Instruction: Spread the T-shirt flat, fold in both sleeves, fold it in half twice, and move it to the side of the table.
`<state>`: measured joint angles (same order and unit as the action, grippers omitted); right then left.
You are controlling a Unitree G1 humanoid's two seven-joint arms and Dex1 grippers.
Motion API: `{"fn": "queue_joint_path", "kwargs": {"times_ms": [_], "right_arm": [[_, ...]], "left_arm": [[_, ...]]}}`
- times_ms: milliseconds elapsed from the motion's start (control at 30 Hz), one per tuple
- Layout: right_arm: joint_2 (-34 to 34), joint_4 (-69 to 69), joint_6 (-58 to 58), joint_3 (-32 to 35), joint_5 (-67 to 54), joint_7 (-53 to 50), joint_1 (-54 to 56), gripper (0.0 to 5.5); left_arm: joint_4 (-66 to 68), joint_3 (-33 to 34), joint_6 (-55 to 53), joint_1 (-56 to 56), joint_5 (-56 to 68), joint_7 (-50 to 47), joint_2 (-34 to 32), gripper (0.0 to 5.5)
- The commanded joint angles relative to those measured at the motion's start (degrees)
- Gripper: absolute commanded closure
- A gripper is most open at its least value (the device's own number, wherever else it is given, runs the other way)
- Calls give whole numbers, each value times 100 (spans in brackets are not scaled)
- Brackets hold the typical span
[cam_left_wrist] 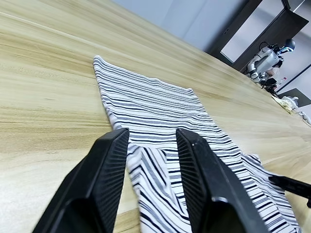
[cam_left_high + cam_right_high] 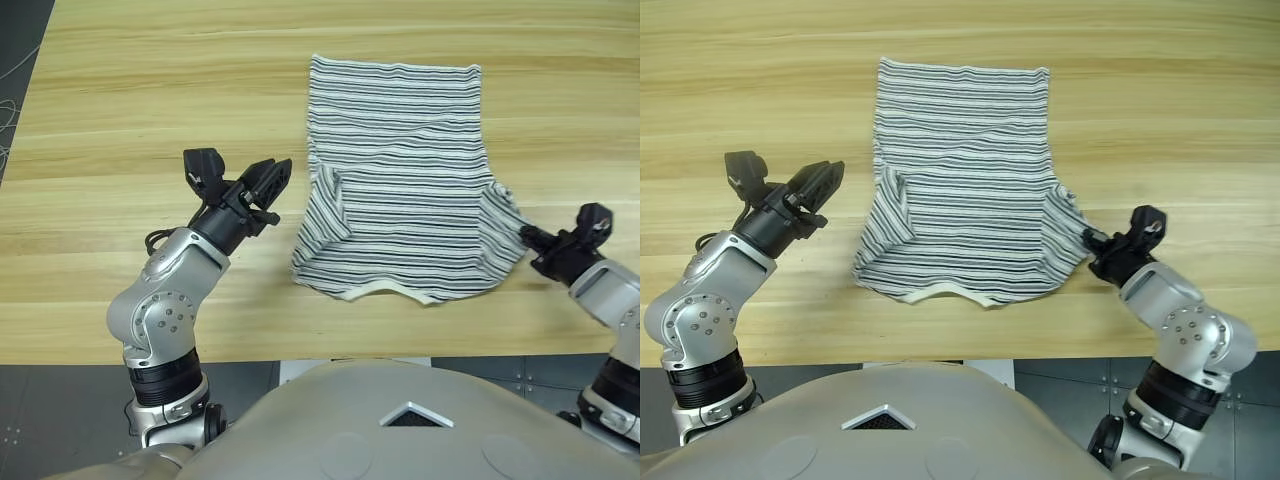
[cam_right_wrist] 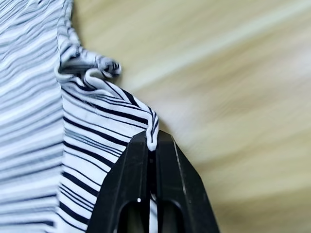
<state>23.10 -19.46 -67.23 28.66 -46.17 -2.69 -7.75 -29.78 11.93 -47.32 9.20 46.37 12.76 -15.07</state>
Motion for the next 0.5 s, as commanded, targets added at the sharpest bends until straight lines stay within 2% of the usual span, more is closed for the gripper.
{"fn": "queue_joint_path", "kwargs": {"times_ms": [33,267,500], "right_arm": [[205,178,145,51,182,148,366,535],[185,31,374,-117,408,374,581,535],[86,-574,-25,-604,313,598,237,535]], "left_arm": [[34,-19,26,-49,-47,-4,-58,367],[28,9,38,-22,-38,2,-96,367],[-21,20,11,-5,-15,-19,-132,367]]}}
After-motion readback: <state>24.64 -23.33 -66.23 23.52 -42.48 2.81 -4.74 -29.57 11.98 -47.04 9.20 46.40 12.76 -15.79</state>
